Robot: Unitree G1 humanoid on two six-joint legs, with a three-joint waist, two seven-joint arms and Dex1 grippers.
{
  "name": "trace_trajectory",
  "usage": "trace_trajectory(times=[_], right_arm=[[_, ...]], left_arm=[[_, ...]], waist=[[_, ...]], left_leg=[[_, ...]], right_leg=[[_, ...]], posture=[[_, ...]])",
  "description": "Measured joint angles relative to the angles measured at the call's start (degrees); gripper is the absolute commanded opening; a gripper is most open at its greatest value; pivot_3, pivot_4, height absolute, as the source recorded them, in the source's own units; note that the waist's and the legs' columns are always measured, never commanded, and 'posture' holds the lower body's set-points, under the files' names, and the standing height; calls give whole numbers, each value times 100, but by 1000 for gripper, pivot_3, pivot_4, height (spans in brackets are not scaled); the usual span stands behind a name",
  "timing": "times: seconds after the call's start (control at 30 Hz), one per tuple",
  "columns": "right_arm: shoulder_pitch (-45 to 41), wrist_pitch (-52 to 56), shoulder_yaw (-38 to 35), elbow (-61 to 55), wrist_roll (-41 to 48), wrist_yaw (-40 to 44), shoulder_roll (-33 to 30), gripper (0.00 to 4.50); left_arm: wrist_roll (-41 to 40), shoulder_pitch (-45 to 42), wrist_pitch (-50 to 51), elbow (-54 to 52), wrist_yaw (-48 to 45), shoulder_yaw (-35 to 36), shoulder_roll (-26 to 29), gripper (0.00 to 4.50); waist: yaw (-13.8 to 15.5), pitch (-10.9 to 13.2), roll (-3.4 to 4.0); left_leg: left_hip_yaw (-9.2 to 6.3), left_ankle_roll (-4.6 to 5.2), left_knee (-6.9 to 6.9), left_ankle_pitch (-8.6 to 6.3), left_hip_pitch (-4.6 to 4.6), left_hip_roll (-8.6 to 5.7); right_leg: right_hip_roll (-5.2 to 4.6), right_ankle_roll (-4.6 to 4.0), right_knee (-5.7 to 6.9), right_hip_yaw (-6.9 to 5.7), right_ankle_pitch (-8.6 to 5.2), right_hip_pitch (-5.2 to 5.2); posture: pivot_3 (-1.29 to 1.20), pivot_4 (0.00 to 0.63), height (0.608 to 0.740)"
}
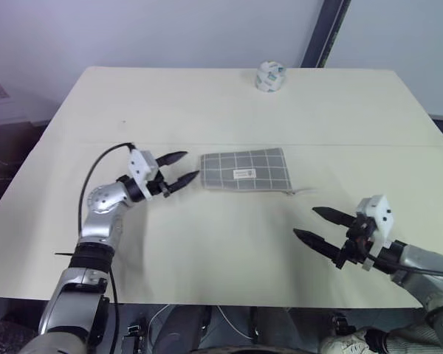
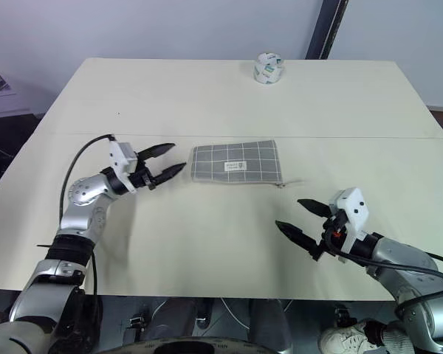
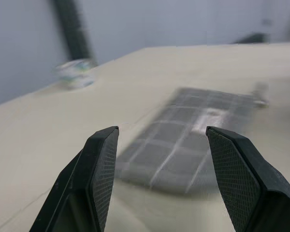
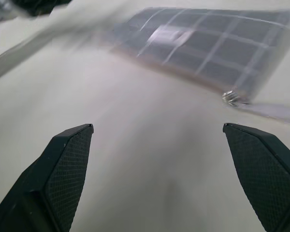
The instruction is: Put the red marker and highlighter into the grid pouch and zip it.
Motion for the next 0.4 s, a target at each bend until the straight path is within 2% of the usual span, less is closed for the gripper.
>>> trace_trajectory(times=[0.1,0.2,0.4], right_arm=[[-4,-60,239,-12,-167,60,-99,4466],[24,-189,474,-9,-460,130,-246,4466],[-57,-299,706,3,-666,137,-229,4466]], left_arm=[[19,-285,372,530,530,340,81,3027],[279,-612,316,1239,1219,673,195,3027],[404,-641,243,1655,1493,873,154,3027]], waist=[[9,0,-2],[8,0,-3],[8,2,-8]], left_leg=[[-1,-2,1,-1,0,0],[0,1,-1,0,-1,-4],[0,-2,-4,-3,-4,-8]], right_leg=[[1,4,0,-2,2,-3],[0,9,-3,-2,4,-3],[-2,8,-3,-2,4,-6]], posture=[[0,150,740],[0,150,740],[0,150,740]])
